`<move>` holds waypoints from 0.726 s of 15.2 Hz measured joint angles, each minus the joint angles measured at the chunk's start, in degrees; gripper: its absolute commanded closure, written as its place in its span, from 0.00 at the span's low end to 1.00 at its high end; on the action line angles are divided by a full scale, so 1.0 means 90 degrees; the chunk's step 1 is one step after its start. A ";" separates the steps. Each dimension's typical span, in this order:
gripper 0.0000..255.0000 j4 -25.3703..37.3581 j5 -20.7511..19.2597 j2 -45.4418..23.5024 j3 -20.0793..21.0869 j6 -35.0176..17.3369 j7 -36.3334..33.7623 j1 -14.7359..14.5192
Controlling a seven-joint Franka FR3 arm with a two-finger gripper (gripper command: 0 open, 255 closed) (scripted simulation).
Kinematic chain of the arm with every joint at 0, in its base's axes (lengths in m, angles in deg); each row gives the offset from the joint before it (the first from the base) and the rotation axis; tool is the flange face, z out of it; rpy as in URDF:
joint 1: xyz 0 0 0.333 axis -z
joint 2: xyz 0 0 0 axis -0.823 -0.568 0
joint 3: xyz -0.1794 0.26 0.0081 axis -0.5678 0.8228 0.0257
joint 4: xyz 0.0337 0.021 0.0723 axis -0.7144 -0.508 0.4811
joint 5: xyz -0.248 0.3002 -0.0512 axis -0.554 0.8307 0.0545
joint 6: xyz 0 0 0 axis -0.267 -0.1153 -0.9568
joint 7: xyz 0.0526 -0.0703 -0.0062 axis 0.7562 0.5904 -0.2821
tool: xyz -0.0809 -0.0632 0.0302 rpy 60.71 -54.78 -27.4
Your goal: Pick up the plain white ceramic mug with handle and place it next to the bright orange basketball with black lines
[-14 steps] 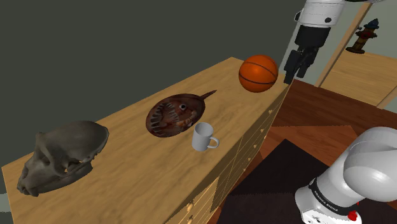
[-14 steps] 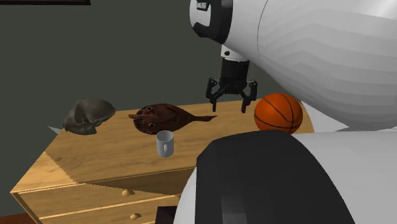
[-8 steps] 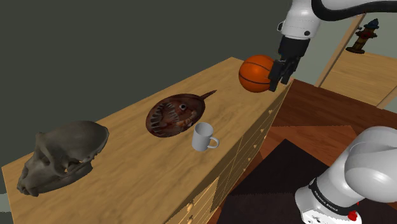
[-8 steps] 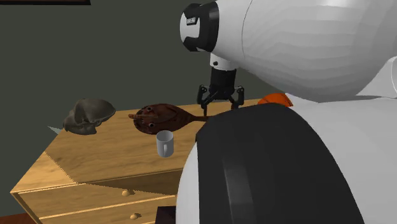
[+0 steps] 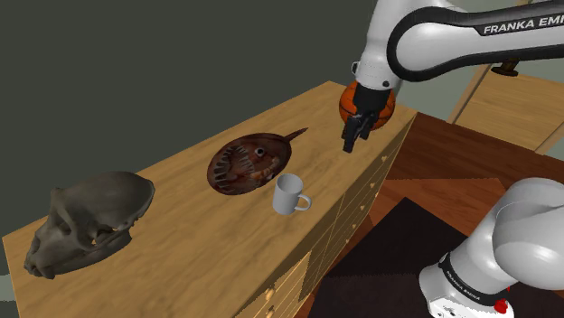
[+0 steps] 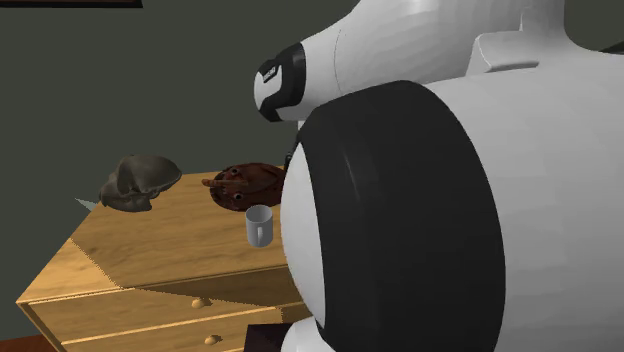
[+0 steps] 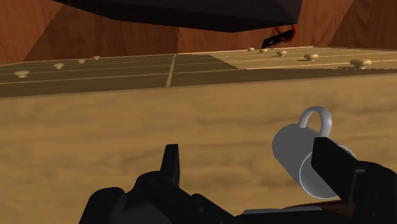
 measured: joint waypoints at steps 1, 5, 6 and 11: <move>0.00 0.0043 0.0030 -0.0168 0.0074 -0.0168 -0.0017 -0.0059; 0.00 0.0092 0.0096 -0.0904 0.0319 -0.1001 -0.0017 -0.0253; 0.00 0.0101 0.0107 -0.1099 0.0388 -0.1222 -0.0027 -0.0302; 0.00 0.0277 0.0068 -0.1978 0.0694 -0.2116 -0.0078 -0.0509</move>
